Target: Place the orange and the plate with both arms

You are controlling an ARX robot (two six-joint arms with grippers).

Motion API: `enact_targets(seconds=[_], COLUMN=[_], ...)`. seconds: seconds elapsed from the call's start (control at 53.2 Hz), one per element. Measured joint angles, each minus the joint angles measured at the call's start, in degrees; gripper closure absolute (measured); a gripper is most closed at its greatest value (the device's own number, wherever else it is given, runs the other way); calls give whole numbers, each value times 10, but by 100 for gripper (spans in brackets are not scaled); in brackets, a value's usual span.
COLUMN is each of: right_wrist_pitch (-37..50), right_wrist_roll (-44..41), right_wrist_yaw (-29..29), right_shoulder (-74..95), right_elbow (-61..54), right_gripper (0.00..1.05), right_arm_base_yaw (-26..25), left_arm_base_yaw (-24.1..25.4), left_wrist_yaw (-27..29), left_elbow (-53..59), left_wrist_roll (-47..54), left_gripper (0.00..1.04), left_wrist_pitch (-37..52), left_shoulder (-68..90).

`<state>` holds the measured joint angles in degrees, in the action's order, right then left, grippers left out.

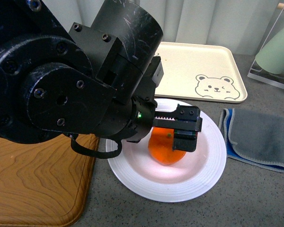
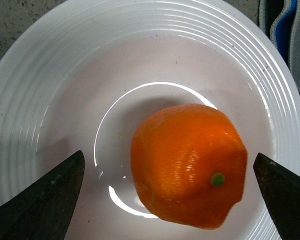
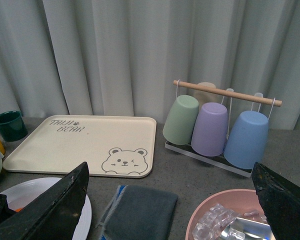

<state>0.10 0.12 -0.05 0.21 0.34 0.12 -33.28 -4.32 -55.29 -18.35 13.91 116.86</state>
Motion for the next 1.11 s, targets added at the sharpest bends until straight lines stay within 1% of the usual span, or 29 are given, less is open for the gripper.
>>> enact_targets(seconds=[0.056,0.131,0.225,0.319,0.338,0.357,0.376,0.394,0.413,0.432,0.451,0.47,0.507,0.526,0.582,0.62,0.639,0.751,0.77,0.827,0.845,0.883,0.92,1.108], right_wrist_pitch=[0,0,0,0,0,0,0,0,0,0,0,0,0,0,0,0,0,0,0,0,0,0,0,0], right_wrist_roll=[0,0,0,0,0,0,0,0,0,0,0,0,0,0,0,0,0,0,0,0,0,0,0,0], right_wrist_yaw=[0,0,0,0,0,0,0,0,0,0,-2,-1,0,0,1,2,1,1,-1,-1,-1,0,0,0], right_shoulder=[0,0,0,0,0,0,0,0,0,0,0,0,0,0,0,0,0,0,0,0,0,0,0,0], right_elbow=[0,0,0,0,0,0,0,0,0,0,0,0,0,0,0,0,0,0,0,0,0,0,0,0], right_gripper=[9,9,9,9,9,9,9,9,9,9,9,9,9,9,9,9,9,9,9,9,9,9,9,9], right_arm_base_yaw=[0,0,0,0,0,0,0,0,0,0,0,0,0,0,0,0,0,0,0,0,0,0,0,0], left_arm_base_yaw=[1,3,15,25,23,24,24,24,26,27,30,32,43,46,71,86,89,122,125,143,146,157,165,205], left_wrist_yaw=[3,8,47,56,87,97,152,163,217,235,260,271,297,299,295,287,284,248,246,230,227,217,208,164], left_elbow=[1,4,19,28,37,45,63,73,96,108,136,150,203,214,267,294,300,363,369,399,404,420,431,483], left_wrist_roll=[0,3,21,24,37,44,59,68,85,95,113,116,138,140,156,162,163,171,172,173,173,174,174,179], left_gripper=[7,7,7,7,9,11,14,16,20,22,25,27,34,36,47,54,56,76,77,88,90,97,101,101], left_wrist_pitch=[0,1,-1,8,43,72,136,170,234,267,329,360,470,492,596,634,639,647,647,637,635,628,621,571], left_shoulder=[-5,-19,-52,-70,-67,-64,-58,-56,-51,-49,-48,-48,-50,-53,-85,-116,-125,-199,-203,-230,-235,-255,-272,-379])
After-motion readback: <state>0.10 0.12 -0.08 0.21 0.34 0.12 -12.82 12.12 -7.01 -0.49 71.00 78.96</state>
